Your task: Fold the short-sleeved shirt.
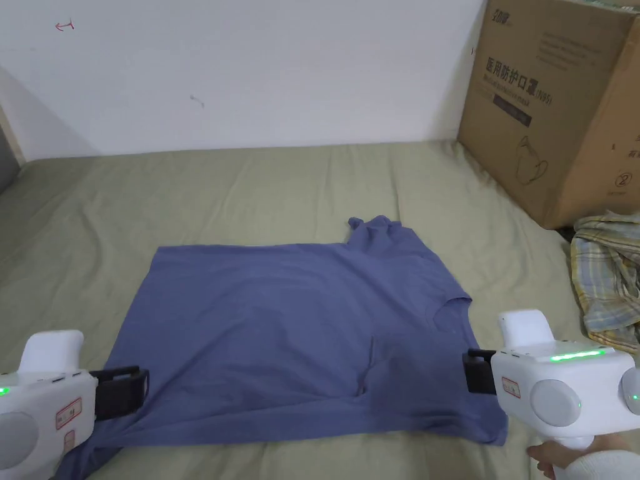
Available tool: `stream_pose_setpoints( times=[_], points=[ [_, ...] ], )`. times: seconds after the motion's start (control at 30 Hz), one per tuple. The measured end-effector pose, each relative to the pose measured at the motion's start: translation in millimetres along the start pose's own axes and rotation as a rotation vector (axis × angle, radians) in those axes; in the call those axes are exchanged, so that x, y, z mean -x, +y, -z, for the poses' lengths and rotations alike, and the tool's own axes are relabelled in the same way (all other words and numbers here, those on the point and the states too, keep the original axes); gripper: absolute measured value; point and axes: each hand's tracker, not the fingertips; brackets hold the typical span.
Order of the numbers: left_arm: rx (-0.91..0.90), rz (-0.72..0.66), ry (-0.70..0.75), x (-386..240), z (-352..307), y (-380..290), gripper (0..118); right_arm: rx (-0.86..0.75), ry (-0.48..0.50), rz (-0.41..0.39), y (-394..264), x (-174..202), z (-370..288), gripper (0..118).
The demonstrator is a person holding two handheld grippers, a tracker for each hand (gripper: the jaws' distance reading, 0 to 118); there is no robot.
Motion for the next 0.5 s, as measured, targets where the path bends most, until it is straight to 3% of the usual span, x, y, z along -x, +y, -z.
stream_pose_setpoints(
  times=[0.1,0.13,0.2,0.23,0.3,0.5],
  points=[
    [0.048,0.058,0.014,-15.6,-4.6,6.0,90,0.093,0.035,0.053,2.7,3.7,4.4,69],
    [0.075,0.081,0.023,-19.6,-5.1,5.6,67,0.125,0.040,0.088,0.6,4.4,6.2,58],
    [0.108,0.101,0.034,-19.2,3.0,-1.4,8,0.166,0.079,0.184,-9.7,1.0,10.7,7],
    [0.108,0.106,0.045,-20.1,2.9,-6.9,0,0.162,0.105,0.219,-15.6,-1.0,12.9,2],
    [0.126,0.105,0.069,-19.6,3.0,-17.2,0,0.165,0.062,0.221,-26.5,-0.5,14.2,2],
    [0.169,0.026,0.064,2.5,4.2,-42.3,0,0.185,0.067,0.169,-38.7,3.8,10.4,2]
  ],
)
